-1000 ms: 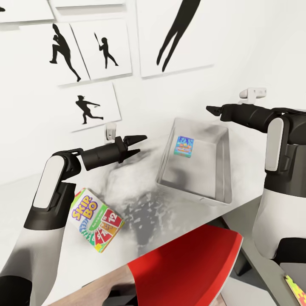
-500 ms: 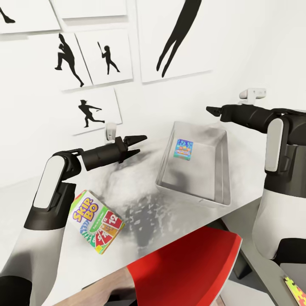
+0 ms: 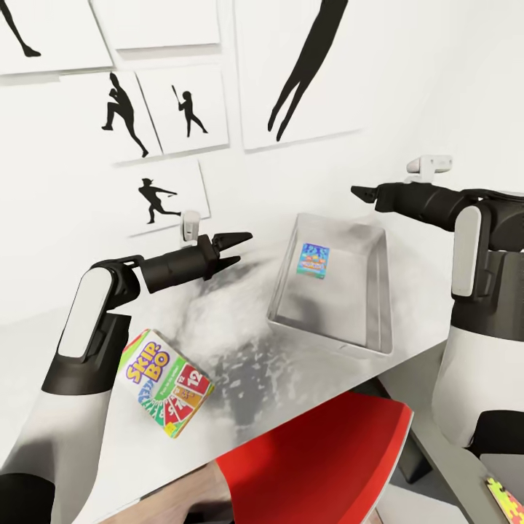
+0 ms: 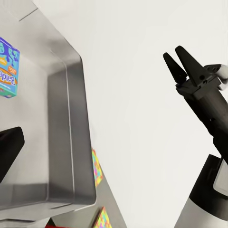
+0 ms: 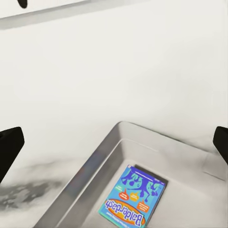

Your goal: Put all the toys in the child's room - the three board games (two on the bed and one on the table), the two jigsaw puzzles on the table, and the tennis ball on the table - inside the toy box on the table in the child's room.

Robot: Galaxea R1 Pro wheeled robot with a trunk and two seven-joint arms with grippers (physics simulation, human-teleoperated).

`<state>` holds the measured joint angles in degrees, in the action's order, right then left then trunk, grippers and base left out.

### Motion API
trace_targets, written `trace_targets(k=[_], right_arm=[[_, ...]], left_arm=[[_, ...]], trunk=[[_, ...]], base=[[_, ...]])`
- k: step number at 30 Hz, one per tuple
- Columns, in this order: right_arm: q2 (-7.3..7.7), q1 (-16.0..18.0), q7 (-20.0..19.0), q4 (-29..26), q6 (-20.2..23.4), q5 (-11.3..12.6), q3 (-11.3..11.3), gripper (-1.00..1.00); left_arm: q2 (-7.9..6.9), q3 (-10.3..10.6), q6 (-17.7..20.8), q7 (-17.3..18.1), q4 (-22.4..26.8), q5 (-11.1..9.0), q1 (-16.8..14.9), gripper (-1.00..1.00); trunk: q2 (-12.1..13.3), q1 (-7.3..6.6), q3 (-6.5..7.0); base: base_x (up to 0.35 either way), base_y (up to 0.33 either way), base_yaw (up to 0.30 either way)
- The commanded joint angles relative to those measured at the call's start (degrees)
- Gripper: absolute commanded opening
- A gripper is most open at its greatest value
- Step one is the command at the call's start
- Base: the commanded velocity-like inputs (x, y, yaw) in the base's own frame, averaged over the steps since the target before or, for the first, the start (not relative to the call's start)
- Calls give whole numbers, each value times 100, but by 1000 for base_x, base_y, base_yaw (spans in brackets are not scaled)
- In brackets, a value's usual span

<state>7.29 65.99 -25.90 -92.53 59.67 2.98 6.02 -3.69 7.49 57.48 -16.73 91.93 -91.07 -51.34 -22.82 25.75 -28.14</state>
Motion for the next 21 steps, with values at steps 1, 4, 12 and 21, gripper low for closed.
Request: trace_targets(k=[1,4,12,21], right_arm=[[0,3,5,-2,33,28,4,100],[0,-6,5,-2,33,27,6,100],[-51,-86,6,-2,33,27,-2,100],[-93,-137,9,-2,33,27,-4,100]], left_arm=[[-1,5,0,-58,3,-57,-2,100],[-2,1,-1,-58,4,-55,5,100],[4,-1,-1,-57,4,-55,14,100],[33,28,-6,-53,-3,-34,17,100]], trunk=[[-9,4,1],[-9,4,29],[-9,4,104],[-9,4,188]], base=[[0,0,0],[0,0,0],[0,0,0],[0,0,0]])
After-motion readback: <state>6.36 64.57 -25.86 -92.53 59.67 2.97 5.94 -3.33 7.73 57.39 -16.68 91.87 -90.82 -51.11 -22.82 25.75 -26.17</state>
